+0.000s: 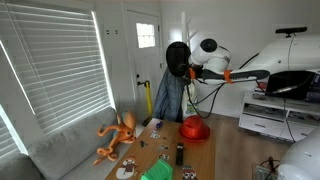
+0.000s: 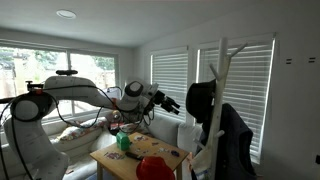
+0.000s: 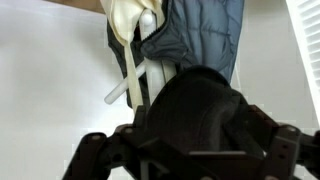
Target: Move the black hat from the stand to the table
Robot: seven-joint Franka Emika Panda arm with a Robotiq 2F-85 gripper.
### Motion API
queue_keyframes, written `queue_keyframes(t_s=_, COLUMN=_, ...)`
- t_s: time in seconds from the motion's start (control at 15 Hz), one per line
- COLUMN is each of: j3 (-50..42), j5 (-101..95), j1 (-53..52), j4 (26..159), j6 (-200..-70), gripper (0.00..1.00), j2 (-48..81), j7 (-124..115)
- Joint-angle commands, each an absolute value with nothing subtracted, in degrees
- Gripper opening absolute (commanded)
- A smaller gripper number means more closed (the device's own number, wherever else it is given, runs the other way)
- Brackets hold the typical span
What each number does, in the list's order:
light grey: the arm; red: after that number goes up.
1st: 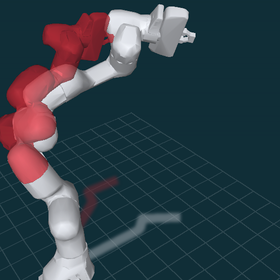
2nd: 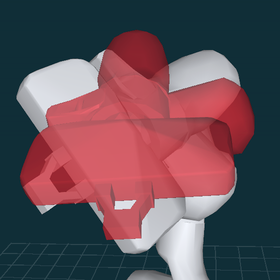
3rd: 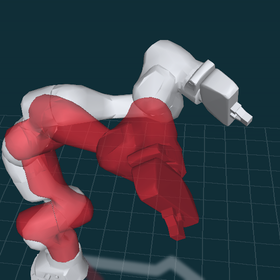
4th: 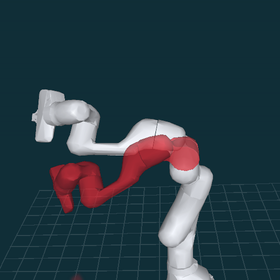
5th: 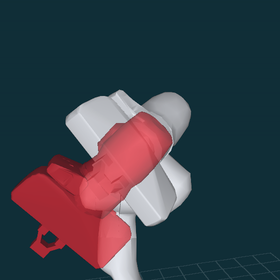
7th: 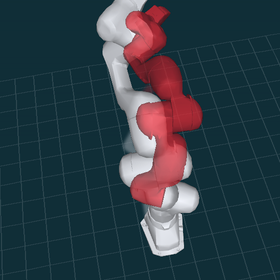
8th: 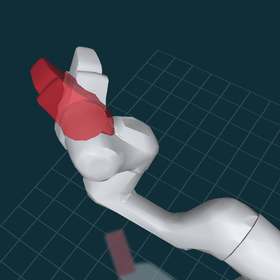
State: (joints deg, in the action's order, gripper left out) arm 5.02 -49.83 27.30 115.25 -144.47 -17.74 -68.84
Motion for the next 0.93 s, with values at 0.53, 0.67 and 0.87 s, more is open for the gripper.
queue_keyframes(t_s=0.53, j3=-2.3, j5=-73.7, j1=17.9, j4=110.6, j6=-138.4, gripper=1.00, j2=-13.1, j7=-95.9)
queue_keyframes(t_s=0.67, j3=-3.4, j5=-74.3, j1=16.7, j4=110.1, j6=-138.5, gripper=1.00, j2=-12.8, j7=-97.6)
queue_keyframes(t_s=0.87, j3=-4.8, j5=-74.2, j1=15.5, j4=109.3, j6=-139.0, gripper=1.00, j2=-12.4, j7=-99.4)
